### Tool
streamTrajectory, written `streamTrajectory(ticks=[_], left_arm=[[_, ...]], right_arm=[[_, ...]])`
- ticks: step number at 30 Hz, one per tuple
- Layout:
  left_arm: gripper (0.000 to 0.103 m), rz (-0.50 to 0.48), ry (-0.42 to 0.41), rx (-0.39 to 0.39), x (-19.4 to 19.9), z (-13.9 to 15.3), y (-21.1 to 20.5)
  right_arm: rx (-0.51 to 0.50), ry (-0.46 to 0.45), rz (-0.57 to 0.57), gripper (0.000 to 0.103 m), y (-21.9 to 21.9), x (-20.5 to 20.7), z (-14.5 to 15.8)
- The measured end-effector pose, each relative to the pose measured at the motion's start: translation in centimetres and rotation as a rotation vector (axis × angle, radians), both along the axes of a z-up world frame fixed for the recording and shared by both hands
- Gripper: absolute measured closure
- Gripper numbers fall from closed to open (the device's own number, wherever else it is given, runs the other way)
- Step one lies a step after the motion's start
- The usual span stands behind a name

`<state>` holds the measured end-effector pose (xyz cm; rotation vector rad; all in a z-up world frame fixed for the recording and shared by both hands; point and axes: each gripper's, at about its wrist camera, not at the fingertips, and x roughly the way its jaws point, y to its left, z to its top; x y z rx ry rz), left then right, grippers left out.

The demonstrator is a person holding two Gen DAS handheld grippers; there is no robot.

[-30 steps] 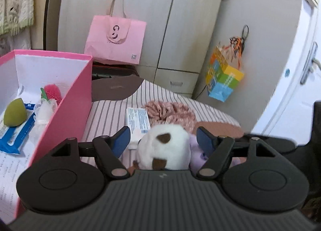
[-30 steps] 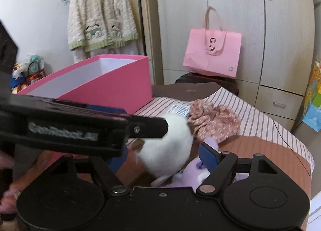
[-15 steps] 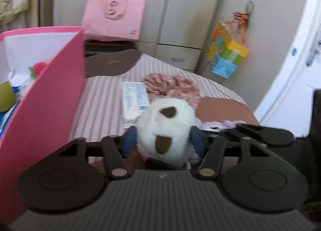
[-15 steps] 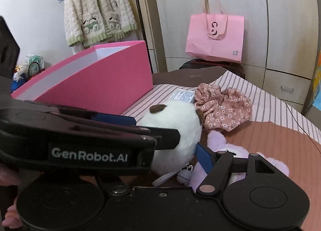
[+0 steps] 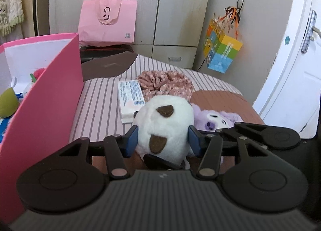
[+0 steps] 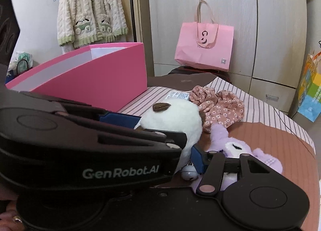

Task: Organize soft objects
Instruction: 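Grasp the white-and-brown plush with the left tool, then carry the white plush into the pink box and open left tool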

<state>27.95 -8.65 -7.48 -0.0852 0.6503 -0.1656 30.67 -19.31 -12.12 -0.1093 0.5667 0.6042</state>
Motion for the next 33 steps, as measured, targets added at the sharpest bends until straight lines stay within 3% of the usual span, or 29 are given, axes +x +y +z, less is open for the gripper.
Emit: streamTrajectory(ticks=[14,24,28,33], left_arm=[[0.053,-0.021,-0.023,0.036,-4.8,1.8,0.0],[0.054,-0.088,0.032,0.069,-8.6,2.6,0.0],[0.053,-0.105,0.058,0.050,-10.2,2.5,0.4],[0.053,-0.119,0.078,0.066,-12.2,1.8,0.5]], right_arm=[[0.029,-0.019,-0.031,0.042,0.3,-4.6,1.3],[0.087,0.020,-0.088,0.042,0.1,-9.1,1.5],[0.019,-0.012,-0.071,0.041,0.6,-11.4,1.5],[0.040,0.014,-0.087,0.041,0.6,-13.4,0.6]])
